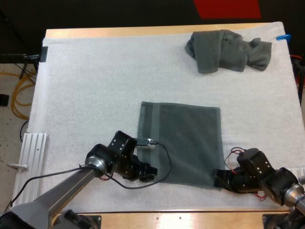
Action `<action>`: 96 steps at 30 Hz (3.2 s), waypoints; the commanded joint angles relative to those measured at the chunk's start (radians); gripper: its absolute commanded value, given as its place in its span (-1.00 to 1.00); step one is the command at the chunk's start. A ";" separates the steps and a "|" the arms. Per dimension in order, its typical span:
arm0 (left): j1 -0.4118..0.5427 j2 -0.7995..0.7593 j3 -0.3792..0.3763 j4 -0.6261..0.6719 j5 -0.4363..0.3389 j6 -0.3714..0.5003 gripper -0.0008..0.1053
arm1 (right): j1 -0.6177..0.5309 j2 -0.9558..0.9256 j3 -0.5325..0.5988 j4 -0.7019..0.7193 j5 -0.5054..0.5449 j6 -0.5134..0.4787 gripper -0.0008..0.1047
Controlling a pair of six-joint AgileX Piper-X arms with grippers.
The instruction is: Pick towel from pile fold and stack
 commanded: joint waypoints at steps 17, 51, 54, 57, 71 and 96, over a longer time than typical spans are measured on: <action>-0.005 -0.170 -0.001 0.278 -0.016 0.153 -0.98 | 0.003 -0.132 -0.088 0.128 0.018 -0.036 -0.97; 0.347 0.130 0.001 -0.479 0.312 -0.105 -0.98 | -0.238 0.290 -0.100 -0.505 0.101 0.173 -0.97; 0.347 0.134 0.001 -0.505 0.271 -0.105 -0.98 | -0.245 0.322 -0.100 -0.553 0.097 0.176 -0.97; 0.347 0.134 0.001 -0.520 0.250 -0.103 -0.98 | -0.245 0.346 -0.100 -0.582 0.071 0.176 -0.97; 0.349 0.134 0.001 -0.648 0.190 -0.099 -0.29 | -0.245 0.379 -0.110 -0.812 0.059 0.173 0.23; 0.349 -0.348 -0.117 -0.294 0.084 0.102 0.46 | -0.245 0.138 -0.485 0.018 0.256 -0.473 0.23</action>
